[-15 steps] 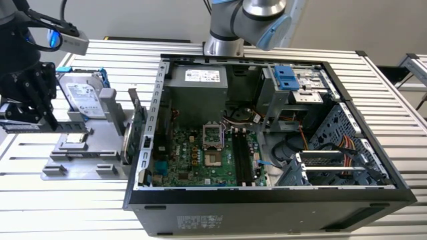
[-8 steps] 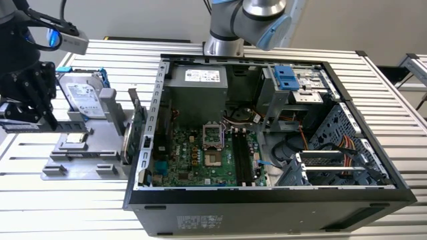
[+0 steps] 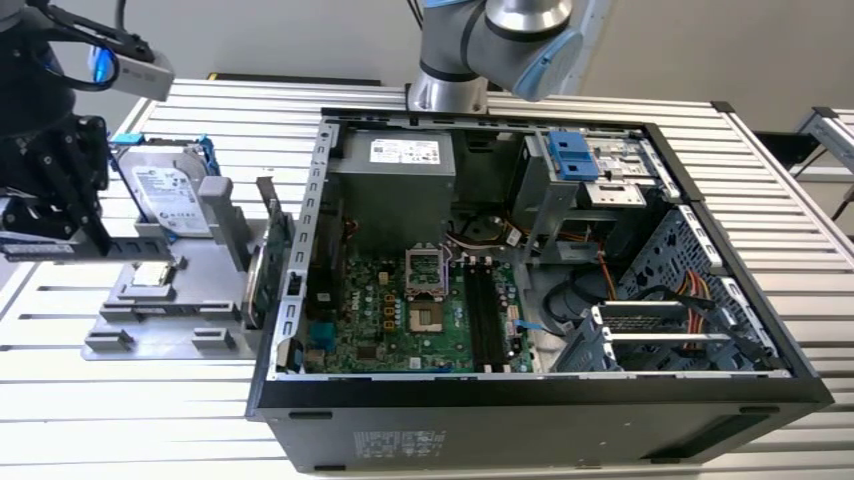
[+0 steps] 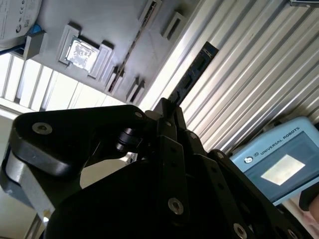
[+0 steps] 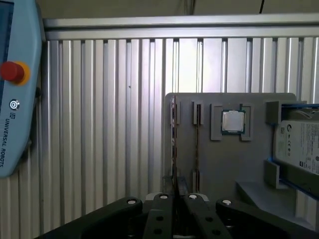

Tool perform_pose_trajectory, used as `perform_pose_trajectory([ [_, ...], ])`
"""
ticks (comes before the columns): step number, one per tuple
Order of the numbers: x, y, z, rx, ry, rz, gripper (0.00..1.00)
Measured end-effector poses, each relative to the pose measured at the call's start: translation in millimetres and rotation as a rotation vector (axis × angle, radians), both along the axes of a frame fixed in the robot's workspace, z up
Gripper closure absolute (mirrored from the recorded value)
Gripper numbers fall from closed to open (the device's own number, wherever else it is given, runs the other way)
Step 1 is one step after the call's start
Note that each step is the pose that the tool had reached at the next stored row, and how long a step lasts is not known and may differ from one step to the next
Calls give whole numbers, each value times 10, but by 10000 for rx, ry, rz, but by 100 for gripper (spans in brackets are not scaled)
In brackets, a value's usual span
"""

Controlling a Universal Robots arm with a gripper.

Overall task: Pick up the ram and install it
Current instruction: 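Pick up the ram and move it above insertion slot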

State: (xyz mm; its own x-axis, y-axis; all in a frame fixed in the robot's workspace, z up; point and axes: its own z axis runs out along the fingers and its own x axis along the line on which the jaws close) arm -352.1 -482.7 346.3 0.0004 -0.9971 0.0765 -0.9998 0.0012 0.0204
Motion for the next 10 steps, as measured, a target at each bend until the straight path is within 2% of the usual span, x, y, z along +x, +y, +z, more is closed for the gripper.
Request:
perform_pose_trajectory([
  [10,0,0,77,4,0,1,100],
])
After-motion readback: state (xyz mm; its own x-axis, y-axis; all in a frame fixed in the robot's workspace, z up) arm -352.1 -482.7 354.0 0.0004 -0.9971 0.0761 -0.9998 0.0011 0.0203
